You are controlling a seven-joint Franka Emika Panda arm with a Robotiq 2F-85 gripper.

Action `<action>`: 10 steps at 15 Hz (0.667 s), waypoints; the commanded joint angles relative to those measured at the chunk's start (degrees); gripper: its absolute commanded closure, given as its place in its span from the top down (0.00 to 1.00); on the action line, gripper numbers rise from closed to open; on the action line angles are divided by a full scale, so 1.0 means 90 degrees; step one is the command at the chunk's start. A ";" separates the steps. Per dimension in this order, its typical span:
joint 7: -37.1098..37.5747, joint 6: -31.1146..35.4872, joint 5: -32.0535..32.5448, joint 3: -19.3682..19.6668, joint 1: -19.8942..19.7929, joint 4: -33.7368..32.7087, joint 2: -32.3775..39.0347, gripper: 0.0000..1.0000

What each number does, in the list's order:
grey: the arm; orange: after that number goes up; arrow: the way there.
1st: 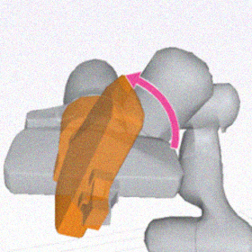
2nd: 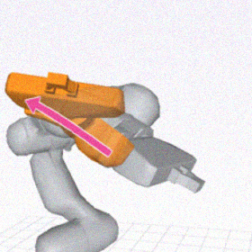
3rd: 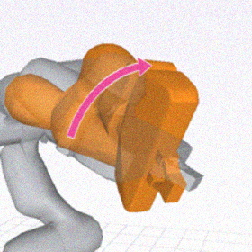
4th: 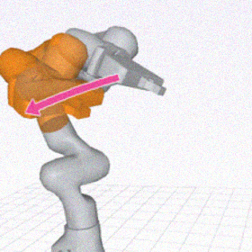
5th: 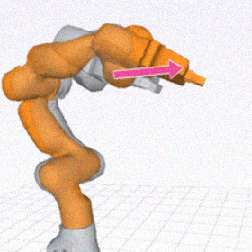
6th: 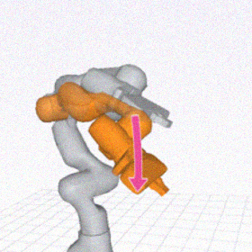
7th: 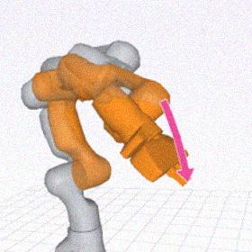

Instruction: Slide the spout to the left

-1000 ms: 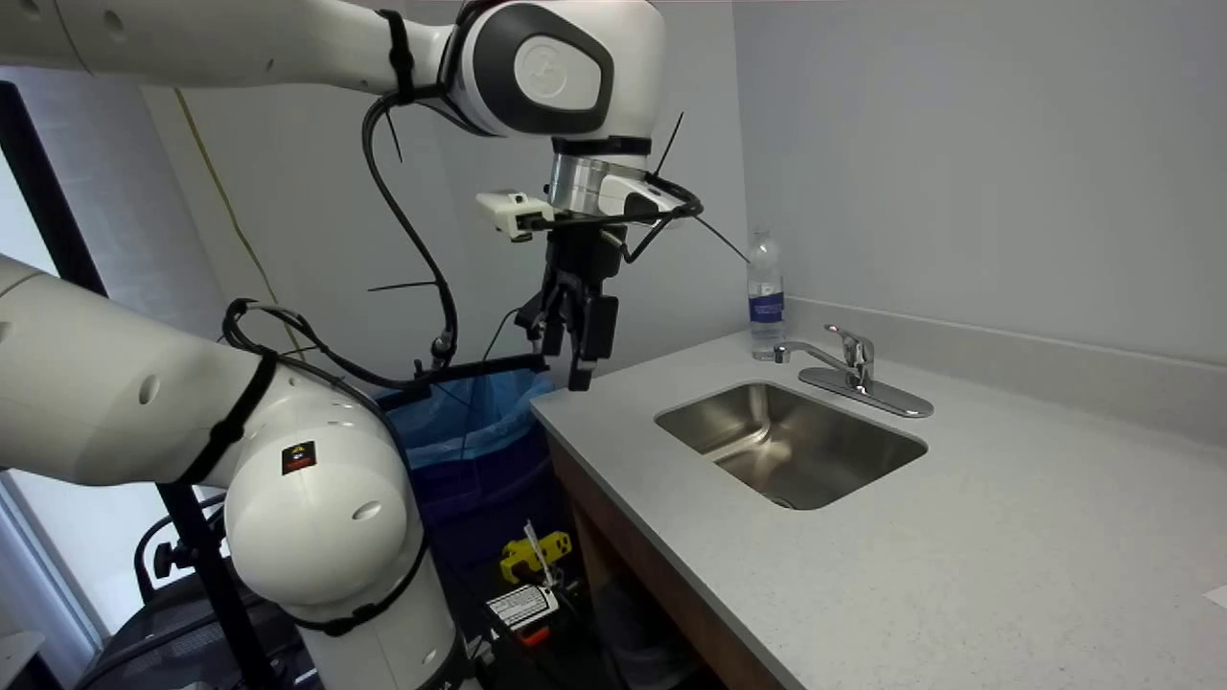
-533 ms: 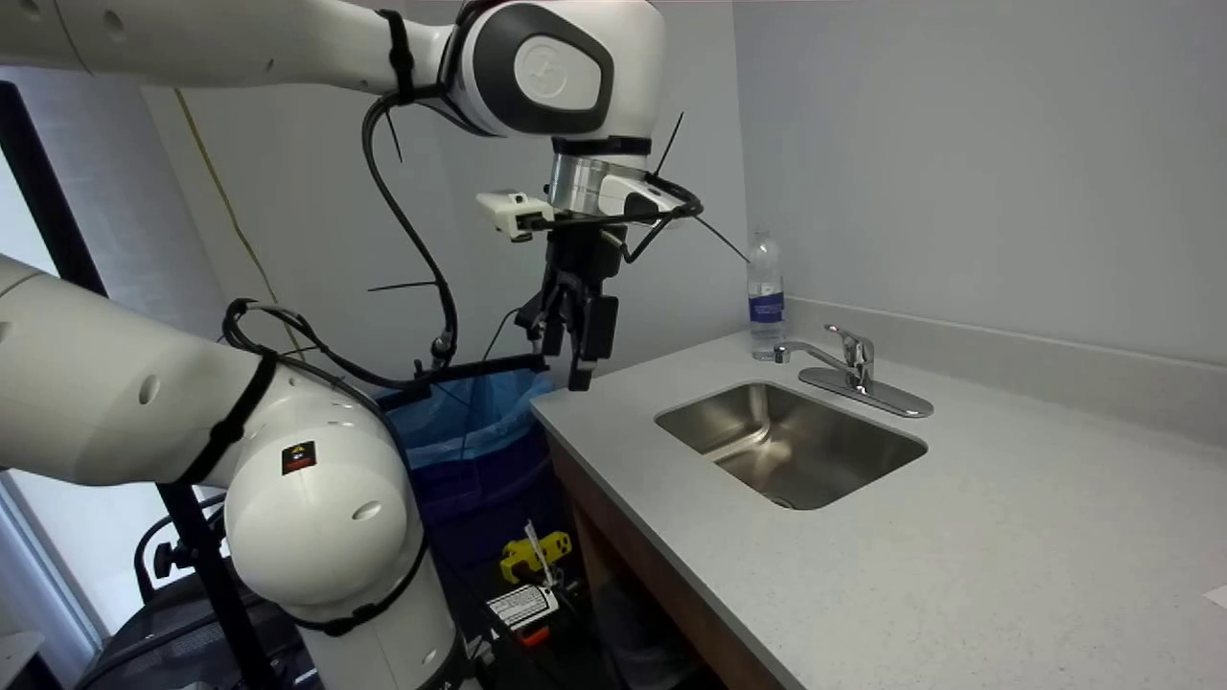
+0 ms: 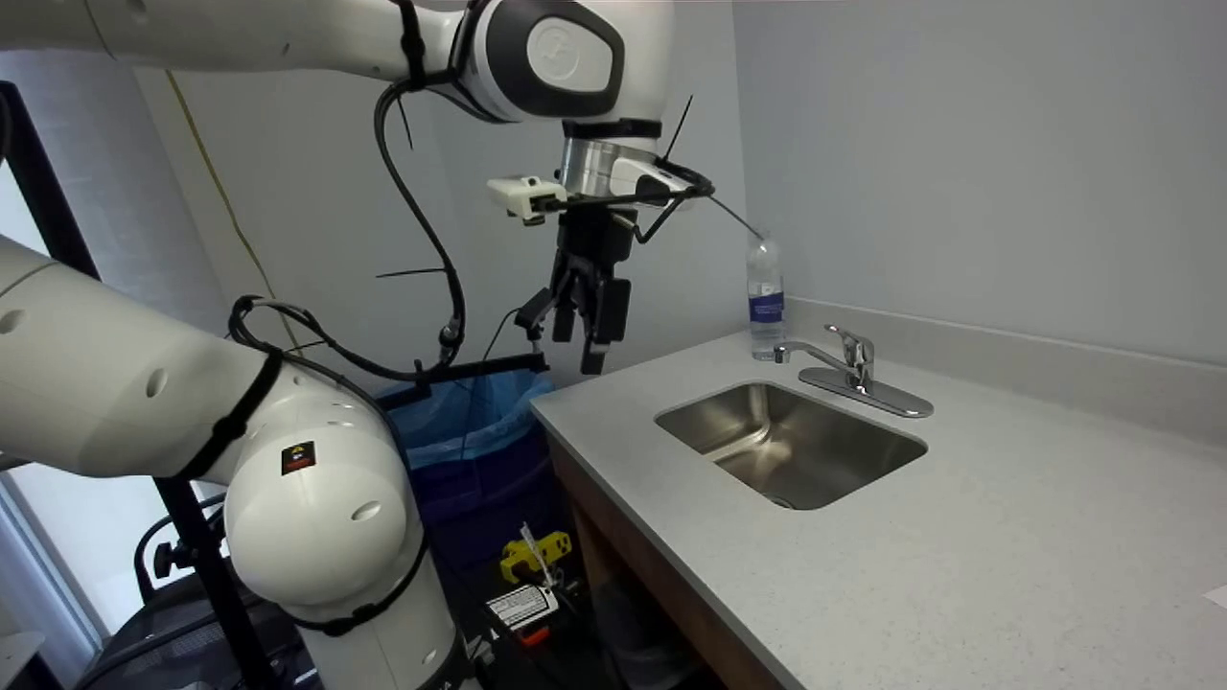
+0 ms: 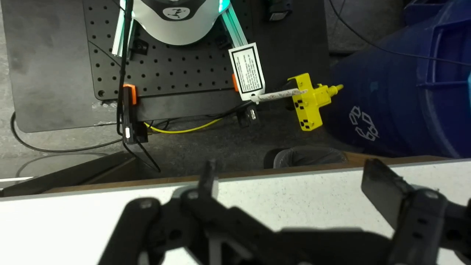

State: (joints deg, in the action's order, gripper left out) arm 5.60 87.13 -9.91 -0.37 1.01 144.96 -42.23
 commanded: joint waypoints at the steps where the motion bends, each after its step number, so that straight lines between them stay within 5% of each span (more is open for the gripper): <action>1: -0.0003 -0.0076 0.0016 -0.0029 -0.0118 -0.0936 0.0730 1.00; 6: -0.0069 0.0181 0.0303 0.0028 -0.0242 -0.1988 0.1585 1.00; 10: -0.0229 0.1303 0.0982 0.0115 -0.0401 -0.2300 0.2053 1.00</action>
State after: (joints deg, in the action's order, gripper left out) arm 5.30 93.72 -4.75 0.09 -1.13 127.75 -27.93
